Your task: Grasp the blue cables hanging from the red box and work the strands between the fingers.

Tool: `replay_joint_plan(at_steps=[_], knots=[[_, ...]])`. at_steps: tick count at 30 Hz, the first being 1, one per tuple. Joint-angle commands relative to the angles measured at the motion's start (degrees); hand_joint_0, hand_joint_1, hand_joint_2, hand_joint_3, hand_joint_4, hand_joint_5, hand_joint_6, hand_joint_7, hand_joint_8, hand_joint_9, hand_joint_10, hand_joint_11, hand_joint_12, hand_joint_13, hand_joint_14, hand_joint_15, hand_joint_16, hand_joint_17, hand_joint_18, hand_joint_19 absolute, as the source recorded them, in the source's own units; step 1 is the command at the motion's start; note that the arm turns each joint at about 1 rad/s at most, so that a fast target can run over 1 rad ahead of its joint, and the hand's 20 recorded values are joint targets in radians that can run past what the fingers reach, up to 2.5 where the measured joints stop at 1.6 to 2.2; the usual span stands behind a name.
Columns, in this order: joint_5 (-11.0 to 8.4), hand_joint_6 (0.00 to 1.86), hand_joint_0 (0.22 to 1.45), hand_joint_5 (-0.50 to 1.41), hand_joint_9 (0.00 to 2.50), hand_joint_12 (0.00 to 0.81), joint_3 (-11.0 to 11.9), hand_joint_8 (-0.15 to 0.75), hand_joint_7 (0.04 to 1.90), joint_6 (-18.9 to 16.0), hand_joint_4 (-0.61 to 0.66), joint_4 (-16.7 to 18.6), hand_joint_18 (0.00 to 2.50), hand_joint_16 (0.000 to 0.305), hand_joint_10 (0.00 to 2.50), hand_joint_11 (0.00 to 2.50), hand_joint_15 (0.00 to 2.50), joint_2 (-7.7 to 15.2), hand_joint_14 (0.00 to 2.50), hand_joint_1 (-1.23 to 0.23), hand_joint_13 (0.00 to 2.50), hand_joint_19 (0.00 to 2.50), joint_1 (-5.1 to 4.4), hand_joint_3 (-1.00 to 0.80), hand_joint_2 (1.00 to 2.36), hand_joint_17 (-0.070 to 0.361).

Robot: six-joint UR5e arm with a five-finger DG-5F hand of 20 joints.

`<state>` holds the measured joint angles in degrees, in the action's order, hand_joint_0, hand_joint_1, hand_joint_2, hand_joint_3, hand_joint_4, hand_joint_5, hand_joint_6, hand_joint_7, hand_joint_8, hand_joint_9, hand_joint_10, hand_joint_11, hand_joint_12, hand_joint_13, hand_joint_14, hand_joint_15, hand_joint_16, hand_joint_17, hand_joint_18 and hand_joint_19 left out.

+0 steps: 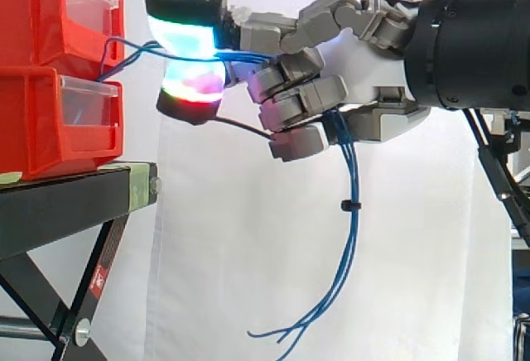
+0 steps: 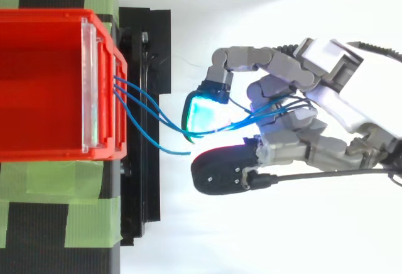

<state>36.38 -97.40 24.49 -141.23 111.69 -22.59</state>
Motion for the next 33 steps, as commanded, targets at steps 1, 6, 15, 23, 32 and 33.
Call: replay_joint_plan(at_steps=[1,6,15,23,32,33], knots=[[0.0,0.83,0.87,-0.03,0.91,0.431,0.0,0.35,1.27,2.1,0.22,1.4,1.39,0.063,2.5,1.99,1.29,0.0,2.5,-0.72,1.02,1.65,0.0,-0.58,1.01,0.142],[-0.08,1.03,0.92,-0.06,0.91,0.431,0.0,0.35,1.19,2.8,0.24,1.7,1.39,0.063,2.5,1.99,1.29,0.0,2.5,-0.71,1.02,1.65,0.0,-0.4,1.02,0.142],[-0.61,0.9,0.76,-0.02,0.91,0.431,0.0,0.35,1.23,2.8,0.24,1.7,1.39,0.063,2.5,1.99,1.29,0.0,2.5,-0.63,1.02,1.65,0.0,-0.84,1.01,0.142],[-3.51,0.87,0.74,-0.02,0.91,0.431,0.0,0.35,1.23,6.1,0.25,1.7,1.39,0.063,2.5,1.99,1.29,0.0,2.5,-0.62,1.02,1.65,-0.17,-0.9,1.0,0.142],[-8.08,0.87,0.79,-0.01,0.91,0.431,0.0,0.35,1.25,9.7,0.25,3.9,1.39,0.063,2.5,1.99,1.29,0.0,2.5,-0.65,1.02,1.65,-0.35,-0.82,1.01,0.142],[-9.05,0.87,0.79,-0.01,0.91,0.431,0.0,0.35,1.26,9.8,0.25,4.2,1.39,0.063,2.5,1.99,1.29,0.0,2.5,-0.65,1.02,1.65,-0.44,-0.82,1.01,0.142]])
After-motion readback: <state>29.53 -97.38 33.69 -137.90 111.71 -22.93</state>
